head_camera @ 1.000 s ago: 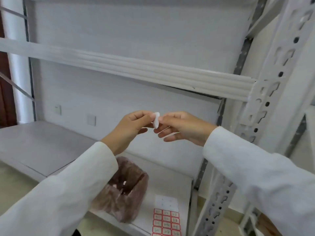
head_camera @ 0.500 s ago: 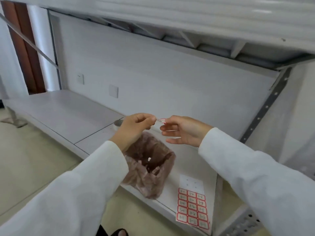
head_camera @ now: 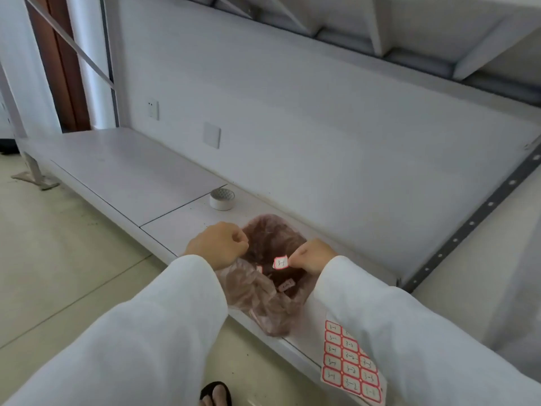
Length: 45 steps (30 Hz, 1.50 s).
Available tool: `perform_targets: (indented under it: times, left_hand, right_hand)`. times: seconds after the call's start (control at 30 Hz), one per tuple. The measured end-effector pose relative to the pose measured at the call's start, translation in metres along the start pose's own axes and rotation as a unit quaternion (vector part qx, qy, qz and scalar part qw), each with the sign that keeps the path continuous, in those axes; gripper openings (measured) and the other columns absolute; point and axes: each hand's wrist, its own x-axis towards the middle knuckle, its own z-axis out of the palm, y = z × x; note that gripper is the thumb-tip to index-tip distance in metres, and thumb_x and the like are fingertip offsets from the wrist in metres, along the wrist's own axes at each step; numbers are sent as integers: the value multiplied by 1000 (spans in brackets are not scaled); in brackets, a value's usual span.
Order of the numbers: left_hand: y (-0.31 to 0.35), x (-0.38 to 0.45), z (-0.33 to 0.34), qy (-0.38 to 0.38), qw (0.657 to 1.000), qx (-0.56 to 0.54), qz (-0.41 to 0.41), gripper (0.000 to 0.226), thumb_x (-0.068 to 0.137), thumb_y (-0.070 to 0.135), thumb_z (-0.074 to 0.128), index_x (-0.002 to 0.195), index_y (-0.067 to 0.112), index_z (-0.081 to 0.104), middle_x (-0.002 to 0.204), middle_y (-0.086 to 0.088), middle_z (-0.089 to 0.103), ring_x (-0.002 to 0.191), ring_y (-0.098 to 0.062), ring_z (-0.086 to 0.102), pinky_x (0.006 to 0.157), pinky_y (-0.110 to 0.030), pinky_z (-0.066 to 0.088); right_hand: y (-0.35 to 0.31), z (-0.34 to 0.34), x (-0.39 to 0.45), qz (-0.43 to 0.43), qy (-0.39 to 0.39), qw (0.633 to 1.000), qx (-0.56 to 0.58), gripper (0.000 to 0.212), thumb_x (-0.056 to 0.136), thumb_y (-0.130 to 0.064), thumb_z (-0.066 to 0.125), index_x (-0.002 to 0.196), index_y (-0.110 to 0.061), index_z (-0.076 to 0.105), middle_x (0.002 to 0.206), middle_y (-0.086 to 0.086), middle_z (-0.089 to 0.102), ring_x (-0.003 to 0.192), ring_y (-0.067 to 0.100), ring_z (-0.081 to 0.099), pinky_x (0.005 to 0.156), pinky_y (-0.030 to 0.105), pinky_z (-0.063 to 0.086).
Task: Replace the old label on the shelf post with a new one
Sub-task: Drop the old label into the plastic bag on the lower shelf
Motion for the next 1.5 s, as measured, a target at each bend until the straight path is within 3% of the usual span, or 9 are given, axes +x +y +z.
perform_targets:
  times: [0.1,0.23,0.3,0.6,0.87,1.1,1.27,1.33,1.5]
  left_hand:
    - [6,2,2,-3,1000,6,14,21,81,29,54,61,34,54,101,4,68,101,-22,61,96,-41,47]
    - [10,4,5,-5,1000,-2,21,21,81,28,53,61,35,54,101,4,69,101,-22,62,96,-41,47]
    - [10,4,6,-10,1000,-8,23,20,81,28,53,62,34,55,102,4,70,101,-22,62,96,-41,47]
    - [11,4,6,-30,999,-10,44,11,84,25,53,79,29,62,102,3,69,101,-22,61,96,-40,47]
    - [23,5,8,-43,998,-6,51,19,85,23,51,92,20,69,102,2,69,102,-21,61,96,-41,47]
    - [33,5,15,-61,996,30,64,21,86,25,51,94,20,70,103,1,69,101,-21,61,96,-40,47]
    - [46,2,24,-76,991,71,79,20,87,25,48,91,21,67,107,-1,69,101,-23,62,95,-42,48]
    - [58,1,31,-80,990,76,86,23,87,22,47,91,16,68,106,-6,70,100,-26,63,93,-42,49]
    - [90,5,60,-105,981,95,134,16,87,30,46,86,27,62,112,-1,67,103,-26,61,96,-43,48]
  right_hand:
    - [1,9,5,15,-17,999,-35,22,72,-32,69,71,-10,64,76,7,62,79,23,57,64,28,42]
    - [1,16,6,39,-47,992,-110,25,65,-45,69,67,-21,66,96,6,69,92,22,58,68,27,45]
    - [0,19,4,44,-56,983,-172,29,66,-48,67,81,-23,68,103,5,67,102,22,54,77,28,46]
    - [-9,13,-9,27,-89,970,-225,40,80,-30,65,116,-13,62,127,10,56,123,31,45,94,34,39]
    - [1,4,-12,-6,-91,972,-215,34,73,-38,69,102,-20,71,111,4,67,109,23,55,94,36,48]
    - [16,-16,-27,-69,-44,986,-147,30,88,-29,48,106,-18,70,121,-1,64,118,19,49,106,31,31]
    - [77,-34,-26,39,50,994,-87,21,86,-23,51,82,-5,62,88,9,62,87,25,57,72,27,41]
    - [100,-38,-27,82,58,993,-61,20,85,-21,53,79,-4,61,86,9,62,86,25,58,73,28,44]
    - [134,-21,-27,175,45,983,-17,35,83,-26,61,111,-5,62,115,11,64,101,29,60,85,33,47]
